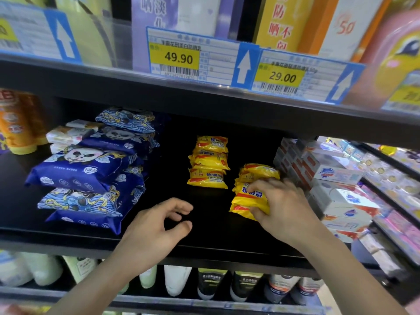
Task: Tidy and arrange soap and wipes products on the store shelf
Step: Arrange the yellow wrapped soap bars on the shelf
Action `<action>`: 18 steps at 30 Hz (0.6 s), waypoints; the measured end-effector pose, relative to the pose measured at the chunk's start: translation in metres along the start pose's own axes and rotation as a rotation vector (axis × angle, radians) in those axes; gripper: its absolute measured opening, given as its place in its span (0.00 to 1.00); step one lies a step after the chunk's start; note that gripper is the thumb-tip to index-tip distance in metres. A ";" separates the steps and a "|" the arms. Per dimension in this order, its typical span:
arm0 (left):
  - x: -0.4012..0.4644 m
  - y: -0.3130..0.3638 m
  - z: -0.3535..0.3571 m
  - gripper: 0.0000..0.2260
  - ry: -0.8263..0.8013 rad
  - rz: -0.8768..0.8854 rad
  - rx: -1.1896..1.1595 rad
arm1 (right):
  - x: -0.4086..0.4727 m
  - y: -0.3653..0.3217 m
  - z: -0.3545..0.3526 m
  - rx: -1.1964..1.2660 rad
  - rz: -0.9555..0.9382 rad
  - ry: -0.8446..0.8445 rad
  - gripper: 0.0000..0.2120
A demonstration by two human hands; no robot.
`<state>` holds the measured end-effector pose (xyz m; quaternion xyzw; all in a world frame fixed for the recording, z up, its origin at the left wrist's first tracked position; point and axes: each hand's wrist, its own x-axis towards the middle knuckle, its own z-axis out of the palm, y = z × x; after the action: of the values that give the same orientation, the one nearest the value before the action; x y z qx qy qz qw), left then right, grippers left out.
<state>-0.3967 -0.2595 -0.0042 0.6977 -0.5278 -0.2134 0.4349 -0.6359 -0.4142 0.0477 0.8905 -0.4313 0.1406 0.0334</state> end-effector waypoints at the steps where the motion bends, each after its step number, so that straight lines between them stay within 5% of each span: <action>1: 0.000 -0.002 0.000 0.11 0.005 0.016 0.050 | 0.001 0.000 -0.002 -0.010 0.001 -0.017 0.21; 9: 0.010 -0.009 0.004 0.12 -0.004 0.203 0.490 | 0.024 -0.025 -0.016 0.138 -0.100 0.054 0.15; 18: 0.011 -0.014 0.006 0.19 0.020 0.201 0.509 | 0.110 -0.074 0.004 -0.028 -0.097 -0.391 0.27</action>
<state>-0.3897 -0.2706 -0.0175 0.7308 -0.6266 -0.0227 0.2697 -0.5123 -0.4522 0.0788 0.9200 -0.3883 -0.0429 -0.0320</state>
